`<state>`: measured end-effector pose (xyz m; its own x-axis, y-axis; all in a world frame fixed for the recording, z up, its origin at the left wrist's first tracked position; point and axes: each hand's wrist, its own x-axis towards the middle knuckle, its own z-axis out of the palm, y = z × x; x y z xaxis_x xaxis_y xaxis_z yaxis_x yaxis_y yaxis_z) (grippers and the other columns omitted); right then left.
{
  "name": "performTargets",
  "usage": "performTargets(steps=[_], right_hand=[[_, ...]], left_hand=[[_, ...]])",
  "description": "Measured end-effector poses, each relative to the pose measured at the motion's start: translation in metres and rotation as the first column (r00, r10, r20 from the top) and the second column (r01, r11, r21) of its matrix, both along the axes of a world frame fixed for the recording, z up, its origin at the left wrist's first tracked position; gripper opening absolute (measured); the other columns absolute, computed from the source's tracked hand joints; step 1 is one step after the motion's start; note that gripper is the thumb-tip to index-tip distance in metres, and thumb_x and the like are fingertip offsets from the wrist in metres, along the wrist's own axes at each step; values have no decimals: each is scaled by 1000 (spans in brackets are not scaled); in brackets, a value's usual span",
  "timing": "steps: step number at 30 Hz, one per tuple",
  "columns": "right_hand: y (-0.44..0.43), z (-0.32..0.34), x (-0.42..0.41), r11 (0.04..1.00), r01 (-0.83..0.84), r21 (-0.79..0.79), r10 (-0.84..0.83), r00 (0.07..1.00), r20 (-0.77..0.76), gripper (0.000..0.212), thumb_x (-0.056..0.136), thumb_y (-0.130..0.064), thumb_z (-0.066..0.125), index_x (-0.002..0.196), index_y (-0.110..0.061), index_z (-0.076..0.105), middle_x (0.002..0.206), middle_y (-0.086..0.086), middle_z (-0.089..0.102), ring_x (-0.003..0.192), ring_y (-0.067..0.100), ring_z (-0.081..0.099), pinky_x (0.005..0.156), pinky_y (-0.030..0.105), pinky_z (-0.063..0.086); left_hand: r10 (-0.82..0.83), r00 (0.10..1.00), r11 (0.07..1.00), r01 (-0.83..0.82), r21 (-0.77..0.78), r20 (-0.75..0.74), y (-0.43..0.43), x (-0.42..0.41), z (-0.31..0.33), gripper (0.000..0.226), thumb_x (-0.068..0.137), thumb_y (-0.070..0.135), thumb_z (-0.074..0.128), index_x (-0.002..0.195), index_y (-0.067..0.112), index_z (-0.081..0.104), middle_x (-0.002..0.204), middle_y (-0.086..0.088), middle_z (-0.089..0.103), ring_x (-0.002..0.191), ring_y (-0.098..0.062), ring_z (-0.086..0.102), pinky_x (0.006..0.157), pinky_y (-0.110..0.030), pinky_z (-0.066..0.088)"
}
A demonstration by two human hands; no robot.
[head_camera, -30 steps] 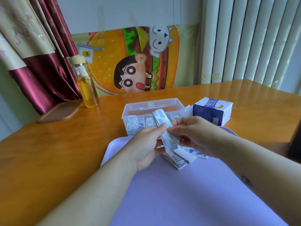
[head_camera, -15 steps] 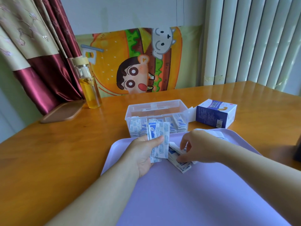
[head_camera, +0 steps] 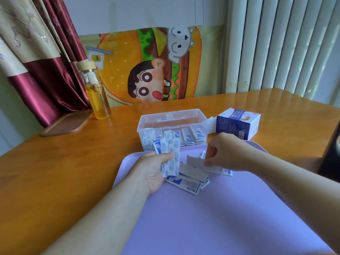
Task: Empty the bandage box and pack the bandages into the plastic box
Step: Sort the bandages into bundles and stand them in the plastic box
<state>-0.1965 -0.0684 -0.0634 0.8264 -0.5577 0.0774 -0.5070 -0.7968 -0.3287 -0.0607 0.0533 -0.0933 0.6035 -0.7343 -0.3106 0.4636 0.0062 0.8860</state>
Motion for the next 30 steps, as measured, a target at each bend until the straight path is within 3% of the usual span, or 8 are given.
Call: performTargets(steps=[4,8,11,14,18,22,26,30], right_hand=[[13,-11,0,993,-93,-67,92,996,-20,9,83,-19,60,77,-24,58,80,-4,63,75,18,55,53,18,37],[20,-19,-2,975,-103,-196,106,994,3,23,85,-15,57,66,-27,49,66,-10,48,72,17,46,51,18,32],[24,-21,-7,966,-116,-232,120,993,6,32,81,-12,59,58,-26,40,69,-9,48,74,18,48,55,25,38],[28,-11,-14,968,-169,-185,163,985,-47,27,79,-35,71,66,-29,48,73,-10,50,76,15,49,55,22,37],[30,-1,-24,968,-239,-78,223,959,-174,28,71,-51,74,84,-28,63,86,-12,60,84,12,56,61,21,40],[29,0,-31,967,-250,41,253,943,-218,32,72,-49,73,93,-27,67,95,-12,67,86,9,60,72,22,45],[28,0,-34,968,-244,51,249,942,-224,16,81,-42,67,92,-30,70,87,-16,66,77,3,58,68,16,44],[23,10,-28,990,-141,8,141,990,-25,11,85,-34,61,77,-30,68,67,-13,62,59,3,53,53,11,39]], left_hand=[[54,998,998,-54,-13,-19,3,7,6,18,92,-4,50,104,6,59,73,-9,71,68,-19,67,48,-24,54],[78,997,996,-78,-33,-11,10,13,7,24,93,-4,48,112,8,56,68,-5,71,73,-16,65,51,-21,54],[83,996,996,-84,-30,-15,19,16,7,21,93,-3,49,107,9,58,70,-5,71,73,-15,65,53,-21,55],[82,996,996,-82,-20,-16,26,16,5,17,92,-4,50,97,8,60,66,-6,72,66,-15,69,51,-21,56],[78,996,996,-79,-32,-30,27,14,1,20,89,-7,51,102,5,61,89,-13,71,63,-17,71,52,-25,57],[0,1000,1000,0,-5,-29,28,12,0,19,93,-2,48,106,6,60,77,-10,72,77,-20,66,64,-28,54],[-50,998,999,50,-2,-41,30,13,-1,15,96,4,46,98,8,60,69,-10,73,78,-22,65,61,-30,55],[-72,995,997,69,-36,-70,31,14,-2,20,98,5,41,109,9,58,76,-11,73,79,-22,66,58,-28,56]])
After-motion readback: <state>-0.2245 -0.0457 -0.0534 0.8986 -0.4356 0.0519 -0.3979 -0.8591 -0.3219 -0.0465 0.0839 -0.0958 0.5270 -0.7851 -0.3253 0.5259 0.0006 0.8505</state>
